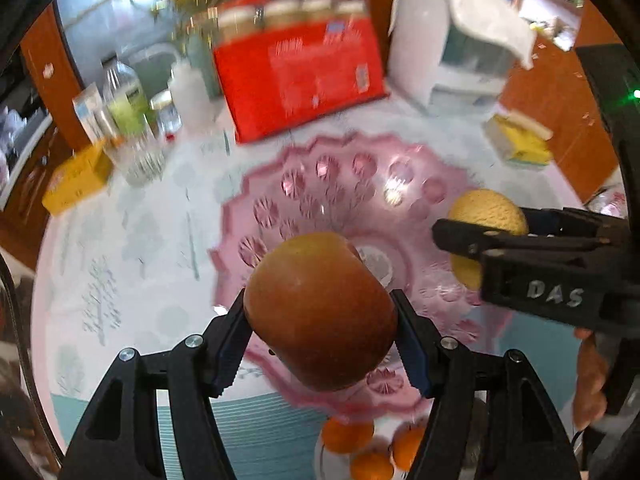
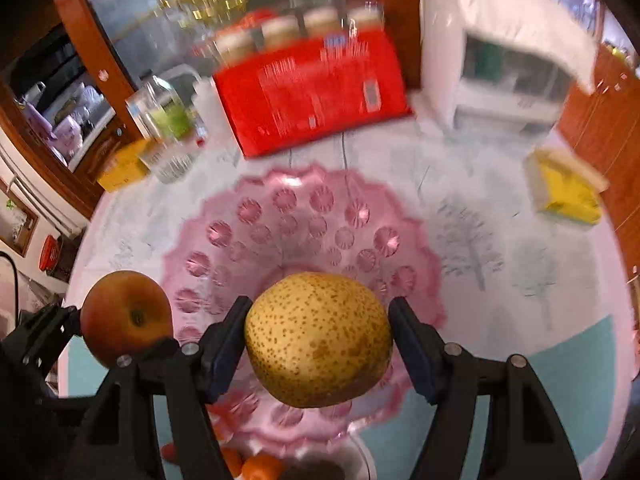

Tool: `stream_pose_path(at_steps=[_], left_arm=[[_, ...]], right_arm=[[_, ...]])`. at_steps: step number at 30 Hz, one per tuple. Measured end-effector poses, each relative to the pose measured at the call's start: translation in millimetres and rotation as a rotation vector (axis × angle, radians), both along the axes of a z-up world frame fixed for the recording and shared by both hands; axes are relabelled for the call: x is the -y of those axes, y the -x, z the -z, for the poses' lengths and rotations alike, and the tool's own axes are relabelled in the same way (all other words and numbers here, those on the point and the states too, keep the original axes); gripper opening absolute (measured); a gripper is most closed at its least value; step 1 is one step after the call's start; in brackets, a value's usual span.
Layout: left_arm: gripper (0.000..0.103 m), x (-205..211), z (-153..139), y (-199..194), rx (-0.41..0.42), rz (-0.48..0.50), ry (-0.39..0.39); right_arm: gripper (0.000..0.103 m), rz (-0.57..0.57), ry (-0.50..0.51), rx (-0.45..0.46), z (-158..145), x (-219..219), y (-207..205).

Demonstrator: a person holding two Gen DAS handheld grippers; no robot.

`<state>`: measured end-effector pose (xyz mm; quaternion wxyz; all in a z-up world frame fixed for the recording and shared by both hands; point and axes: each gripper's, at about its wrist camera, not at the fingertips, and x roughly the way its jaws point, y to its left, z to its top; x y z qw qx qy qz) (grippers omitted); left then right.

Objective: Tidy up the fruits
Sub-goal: 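Lift the apple with the left gripper while the right gripper carries the pear into the pink bowl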

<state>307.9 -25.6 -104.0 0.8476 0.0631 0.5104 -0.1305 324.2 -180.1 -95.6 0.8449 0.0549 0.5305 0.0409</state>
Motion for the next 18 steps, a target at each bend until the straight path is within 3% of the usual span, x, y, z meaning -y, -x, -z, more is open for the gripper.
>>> stream_pose_path(at_steps=[7, 14, 15, 17, 18], left_arm=[[0.065, 18.8, 53.7, -15.9, -0.069, -0.055, -0.04], [0.066, 28.5, 79.0, -22.3, -0.13, -0.086, -0.064], [0.069, 30.0, 79.5, -22.1, -0.132, -0.087, -0.063], [0.088, 30.2, 77.2, -21.3, -0.124, -0.095, -0.043], [0.09, 29.2, 75.0, -21.2, -0.117, -0.102, -0.035]], right_arm=[[0.071, -0.047, -0.046, -0.1, 56.5, 1.0, -22.2], [0.072, -0.133, 0.004, -0.076, 61.1, -9.6, -30.7], [0.072, -0.142, 0.009, -0.073, 61.0, -10.9, -31.8], [0.072, -0.165, 0.017, -0.066, 60.3, -12.9, -30.6], [0.072, -0.17, 0.023, -0.064, 59.7, -13.0, -30.1]])
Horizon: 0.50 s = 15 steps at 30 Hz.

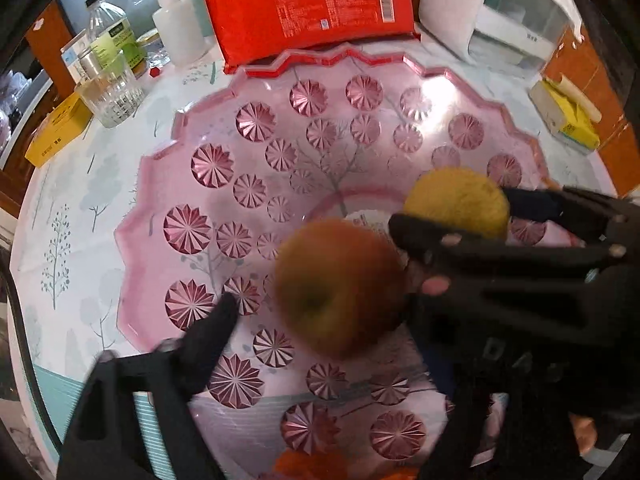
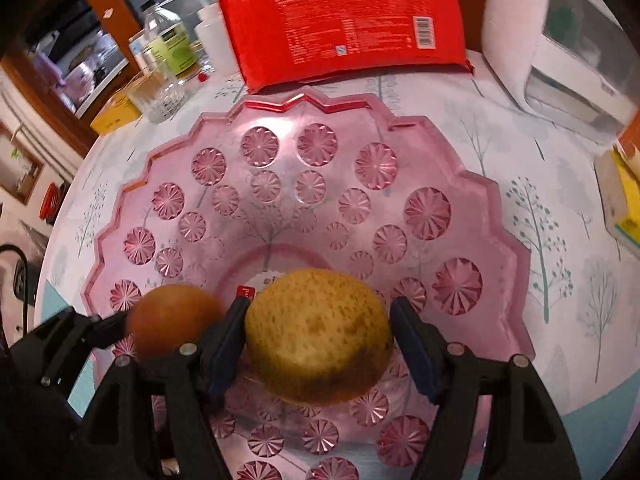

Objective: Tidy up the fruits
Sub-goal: 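Lift the apple with the left gripper while the right gripper carries the pear into the pink bowl, then open the left gripper releasing the apple while the right gripper releases the pear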

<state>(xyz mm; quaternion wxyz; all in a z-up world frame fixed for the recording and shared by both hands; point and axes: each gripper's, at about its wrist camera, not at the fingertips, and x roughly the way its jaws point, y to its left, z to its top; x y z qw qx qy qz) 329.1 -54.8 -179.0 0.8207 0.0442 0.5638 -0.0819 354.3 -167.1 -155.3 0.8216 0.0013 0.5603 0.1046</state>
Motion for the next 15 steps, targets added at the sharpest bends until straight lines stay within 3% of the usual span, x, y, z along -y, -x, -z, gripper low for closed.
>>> stream_pose_path(at_steps=[6, 15], left_arm=[[0.091, -11.3, -14.6, 5.1, 0.008, -0.056, 0.017], [0.091, -25.7, -44.9, 35.4, 0.079, -0.099, 0.033]], right_arm=[[0.073, 0.001, -0.082, -0.018, -10.9, 7.1, 6.5], [0.073, 0.048, -0.08, 0.096, -43.2, 14.8, 26.3]])
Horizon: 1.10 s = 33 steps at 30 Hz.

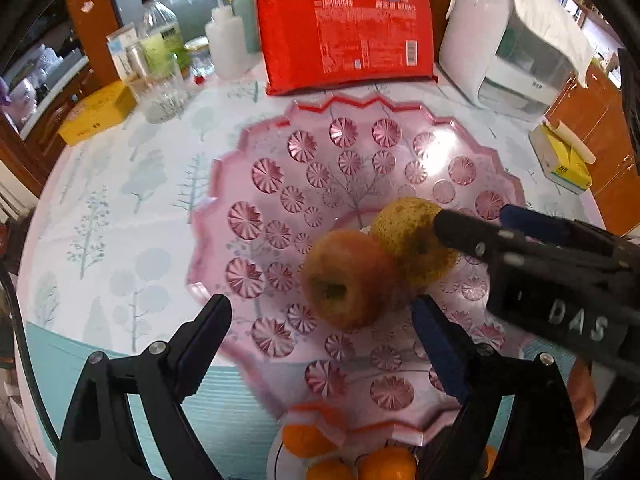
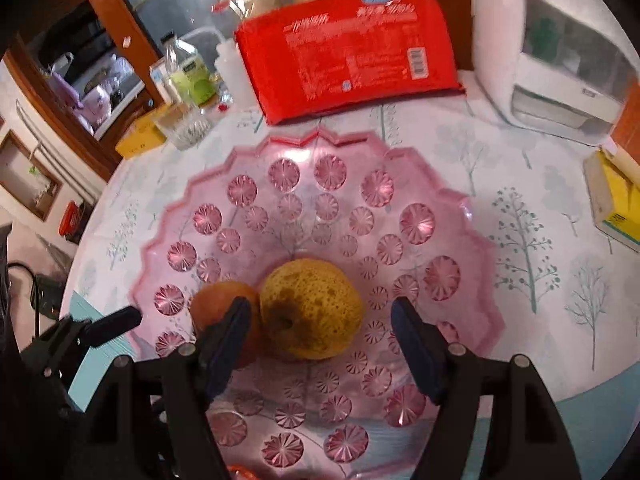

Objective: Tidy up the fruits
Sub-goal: 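Open the left gripper releasing the apple while the right gripper releases the pear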

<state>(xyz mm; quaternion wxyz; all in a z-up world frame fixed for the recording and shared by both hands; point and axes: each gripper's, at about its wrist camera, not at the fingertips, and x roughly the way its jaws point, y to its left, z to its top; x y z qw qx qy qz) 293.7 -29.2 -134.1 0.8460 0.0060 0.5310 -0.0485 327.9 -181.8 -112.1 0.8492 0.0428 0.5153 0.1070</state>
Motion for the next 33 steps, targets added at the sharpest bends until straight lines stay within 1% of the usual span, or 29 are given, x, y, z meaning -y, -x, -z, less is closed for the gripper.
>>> stream_pose_path(at_steps=[4, 9, 11, 15, 18, 21, 27, 31, 33], left_arm=[[0.091, -0.5, -14.4, 17.9, 0.037, 0.006, -0.02], [0.091, -11.6, -33.1, 36.1, 0.056, -0.035, 0.005], [0.091, -14.5, -42.9, 44.2, 0.066, -0.043, -0.001], [0.091, -19.7, -65.6, 63.5, 0.108, -0.054, -0.033], [0.091, -25.1, -82.8, 79.7, 0.142, -0.07, -0.044], [0.091, -33.0, -98.3, 94.8, 0.164, -0.086, -0.033], [0.091, -50.1, -121.4, 122.9, 0.195, -0.104, -0.007], [0.091, -61.6, -134.5, 144.4, 0.214, -0.099, 0.019], [0.091, -64.4, -139.1, 151.9, 0.221, -0.091, 0.022]], right_arm=[[0.073, 0.014, 0.026, 0.057, -16.3, 1.5, 10.9], [0.073, 0.027, 0.045, 0.112, -35.9, 3.7, 29.2], [0.073, 0.028, 0.063, 0.13, -43.4, 3.0, 38.1], [0.073, 0.021, 0.086, 0.136, -56.3, 1.2, 54.7], [0.073, -0.003, 0.085, 0.121, -65.1, 0.0, 65.0], [0.073, -0.013, 0.083, 0.139, -77.9, 0.4, 80.8], [0.073, -0.029, 0.136, 0.167, -103.4, -6.0, 120.6], [0.073, -0.011, 0.171, 0.209, -118.7, -10.9, 149.9], [0.073, 0.001, 0.157, 0.22, -125.6, -11.5, 163.1]])
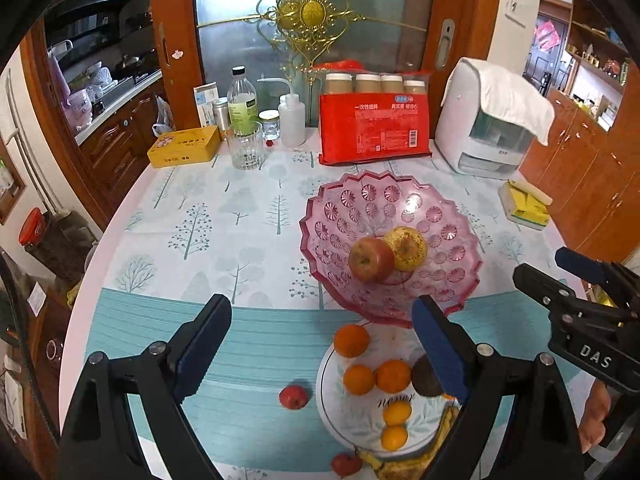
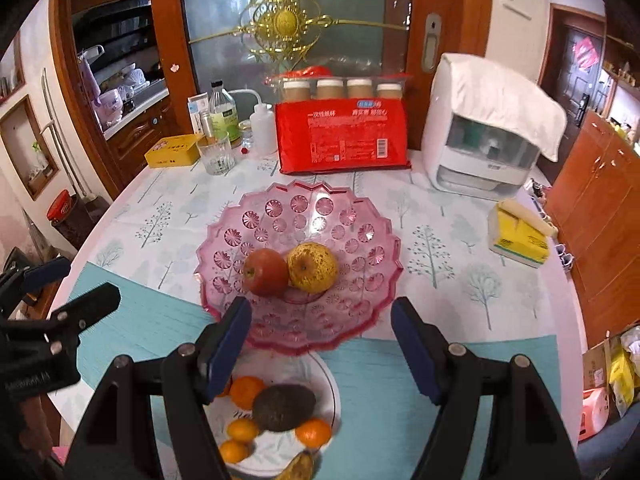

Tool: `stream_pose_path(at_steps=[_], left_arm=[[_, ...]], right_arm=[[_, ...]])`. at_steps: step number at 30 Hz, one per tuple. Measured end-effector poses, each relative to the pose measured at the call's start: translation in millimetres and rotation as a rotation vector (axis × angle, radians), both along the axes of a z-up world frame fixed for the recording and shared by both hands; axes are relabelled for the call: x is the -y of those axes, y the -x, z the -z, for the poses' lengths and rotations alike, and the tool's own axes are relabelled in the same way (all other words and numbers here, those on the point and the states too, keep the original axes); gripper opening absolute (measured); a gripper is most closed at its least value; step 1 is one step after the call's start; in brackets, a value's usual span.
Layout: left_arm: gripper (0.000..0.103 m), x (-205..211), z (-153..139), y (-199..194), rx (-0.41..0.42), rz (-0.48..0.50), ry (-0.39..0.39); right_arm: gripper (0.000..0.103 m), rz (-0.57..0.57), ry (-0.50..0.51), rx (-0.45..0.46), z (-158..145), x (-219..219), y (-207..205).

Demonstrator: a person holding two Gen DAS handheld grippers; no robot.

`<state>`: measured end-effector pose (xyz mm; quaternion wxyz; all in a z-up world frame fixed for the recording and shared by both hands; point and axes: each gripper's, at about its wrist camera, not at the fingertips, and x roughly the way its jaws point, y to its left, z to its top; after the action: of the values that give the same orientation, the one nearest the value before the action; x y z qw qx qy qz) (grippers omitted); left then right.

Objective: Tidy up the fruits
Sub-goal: 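Open the left gripper releasing the apple while the right gripper releases the pear, then grasp the small red plum on the runner with the left gripper while the right grasps the avocado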

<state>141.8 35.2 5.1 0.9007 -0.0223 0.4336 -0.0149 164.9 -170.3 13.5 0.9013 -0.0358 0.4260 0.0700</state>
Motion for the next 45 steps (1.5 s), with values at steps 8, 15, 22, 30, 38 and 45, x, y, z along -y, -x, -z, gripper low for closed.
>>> stream_pose_path(at_steps=[8, 15, 22, 30, 38, 45], left_arm=[[0.091, -15.3, -13.5, 32.8, 0.038, 0.032, -0.013], [0.091, -22.8, 0.6, 49.3, 0.003, 0.047, -0.009], [0.091, -29.7, 34.1, 60.0, -0.045, 0.085, -0.029], [0.091, -42.7, 92.8, 53.8, -0.146, 0.063, 0.001], [0.091, -57.9, 152.1, 40.6, -0.237, -0.015, 0.046], [0.091, -54.0, 179.1, 23.7, -0.272, -0.035, 0.057]], right_arm=[[0.073, 0.037, 0.036, 0.085, -23.9, -15.1, 51.7], [0.073, 0.012, 0.047, 0.098, -21.2, -30.8, 80.4], [0.073, 0.011, -0.002, 0.032, 5.7, -28.8, 88.9], [0.073, 0.04, -0.049, -0.093, 61.3, -23.6, 84.3], [0.073, 0.053, -0.069, -0.192, 107.0, -19.3, 64.1], [0.073, 0.047, -0.085, -0.243, 129.2, -12.0, 44.9]])
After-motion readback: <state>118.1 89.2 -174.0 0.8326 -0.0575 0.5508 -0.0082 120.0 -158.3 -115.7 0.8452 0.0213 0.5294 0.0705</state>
